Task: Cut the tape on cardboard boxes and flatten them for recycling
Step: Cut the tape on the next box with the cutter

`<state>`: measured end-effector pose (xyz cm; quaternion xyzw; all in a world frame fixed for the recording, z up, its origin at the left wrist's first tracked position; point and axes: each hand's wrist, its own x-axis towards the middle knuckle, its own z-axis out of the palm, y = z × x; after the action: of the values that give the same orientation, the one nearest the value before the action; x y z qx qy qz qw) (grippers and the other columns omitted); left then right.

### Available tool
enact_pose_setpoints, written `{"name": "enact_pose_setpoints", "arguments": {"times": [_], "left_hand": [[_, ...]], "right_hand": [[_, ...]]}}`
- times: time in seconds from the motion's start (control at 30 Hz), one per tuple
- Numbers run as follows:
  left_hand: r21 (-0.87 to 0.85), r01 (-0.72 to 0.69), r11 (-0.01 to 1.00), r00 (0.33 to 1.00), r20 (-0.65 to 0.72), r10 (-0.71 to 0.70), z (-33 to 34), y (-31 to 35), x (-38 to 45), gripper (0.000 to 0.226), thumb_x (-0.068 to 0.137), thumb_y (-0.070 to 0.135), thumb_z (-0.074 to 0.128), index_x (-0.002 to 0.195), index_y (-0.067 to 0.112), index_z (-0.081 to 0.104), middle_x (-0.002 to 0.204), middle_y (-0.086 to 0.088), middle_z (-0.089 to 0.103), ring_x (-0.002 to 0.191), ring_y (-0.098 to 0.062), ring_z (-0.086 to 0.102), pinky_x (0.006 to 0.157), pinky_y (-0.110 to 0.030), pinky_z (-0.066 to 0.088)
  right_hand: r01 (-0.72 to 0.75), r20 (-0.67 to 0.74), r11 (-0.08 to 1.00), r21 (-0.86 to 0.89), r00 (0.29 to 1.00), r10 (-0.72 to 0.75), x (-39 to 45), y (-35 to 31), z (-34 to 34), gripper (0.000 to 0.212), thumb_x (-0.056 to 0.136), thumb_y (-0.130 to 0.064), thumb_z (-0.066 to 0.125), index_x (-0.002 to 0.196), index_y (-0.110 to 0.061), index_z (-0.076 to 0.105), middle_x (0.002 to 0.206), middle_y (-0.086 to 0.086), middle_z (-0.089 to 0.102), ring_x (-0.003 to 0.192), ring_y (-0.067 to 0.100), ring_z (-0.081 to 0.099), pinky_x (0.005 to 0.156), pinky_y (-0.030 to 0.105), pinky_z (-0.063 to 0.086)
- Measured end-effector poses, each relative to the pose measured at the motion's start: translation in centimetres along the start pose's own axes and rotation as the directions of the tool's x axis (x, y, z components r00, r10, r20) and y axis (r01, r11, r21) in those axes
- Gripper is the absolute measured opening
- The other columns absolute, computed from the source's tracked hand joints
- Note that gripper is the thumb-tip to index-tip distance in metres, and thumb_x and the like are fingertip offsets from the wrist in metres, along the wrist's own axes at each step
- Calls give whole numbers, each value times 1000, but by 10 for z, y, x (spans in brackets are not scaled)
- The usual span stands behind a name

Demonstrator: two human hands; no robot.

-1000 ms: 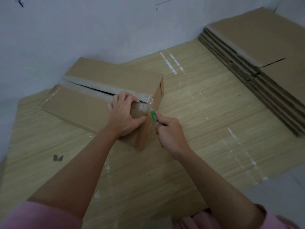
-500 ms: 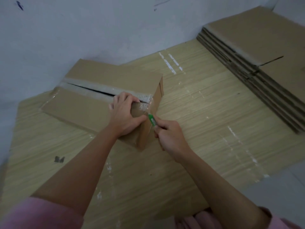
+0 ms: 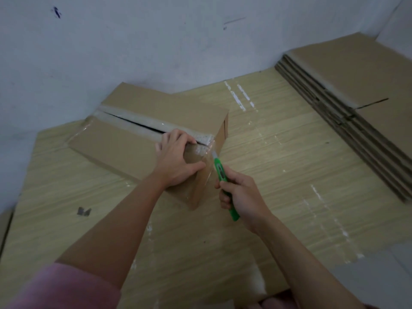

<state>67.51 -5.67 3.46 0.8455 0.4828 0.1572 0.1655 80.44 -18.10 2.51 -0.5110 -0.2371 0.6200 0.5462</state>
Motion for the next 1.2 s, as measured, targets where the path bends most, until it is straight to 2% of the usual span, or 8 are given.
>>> {"name": "enact_pose_setpoints", "arguments": {"times": [0.1,0.17,0.3,0.53,0.83,0.97,1.1,1.2], "left_hand": [[-23,-10,1000,1000,-19,9,1,0,-1,79,42,68,43,106,23,54,108,6,38,108,-16,33,79,-24,16],[-42,-7,999,1000,-22,6,0,-1,-1,80,42,67,45,106,22,55,108,5,39,108,-17,33,82,-25,18],[-67,0,998,1000,-14,-1,-4,-1,-2,81,41,67,46,107,21,55,110,4,40,110,-18,34,89,-29,23],[-63,-48,997,999,2,48,-11,-9,-4,78,43,68,49,105,20,55,106,7,36,107,-14,31,86,-30,23],[-14,-86,996,996,13,86,-15,-13,-6,76,45,64,49,106,20,55,106,6,36,105,-13,30,88,-34,26],[4,-81,997,997,-10,81,-12,-13,-4,78,44,63,48,108,19,56,106,7,35,106,-16,33,85,-31,25],[29,-76,997,997,-15,77,-8,-12,-1,78,43,63,46,107,20,56,108,5,40,106,-17,33,81,-30,22],[33,-61,998,998,-13,62,-6,-12,2,77,43,64,45,107,22,55,109,4,40,106,-15,32,78,-28,18]], "right_hand": [[30,-100,998,-49,994,-35,-1,2,4,41,93,7,41,98,-25,67,66,1,47,39,5,32,38,18,23],[128,-183,929,-348,962,-201,0,10,-2,35,92,2,49,112,-21,68,64,-4,51,42,0,40,45,13,32],[351,21,483,-802,825,-564,2,21,-16,39,83,-5,57,121,-12,62,71,3,55,61,6,50,59,12,37],[417,254,167,-893,776,-578,6,13,-14,41,77,-10,55,116,-14,68,75,8,53,53,22,52,48,24,41],[303,292,-71,-950,785,-546,12,-4,5,58,51,4,77,106,-12,73,73,13,55,55,27,56,47,26,39],[224,260,-133,-966,800,-541,20,-7,11,54,60,3,75,112,-12,70,83,17,57,64,30,58,52,31,42],[152,194,-134,-979,890,-412,21,-16,18,55,97,-11,40,148,-24,26,122,10,39,105,26,48,72,31,32],[42,112,-161,-986,883,-456,25,-13,26,45,97,-10,33,141,-19,38,118,10,45,98,29,51,71,36,37]]}}
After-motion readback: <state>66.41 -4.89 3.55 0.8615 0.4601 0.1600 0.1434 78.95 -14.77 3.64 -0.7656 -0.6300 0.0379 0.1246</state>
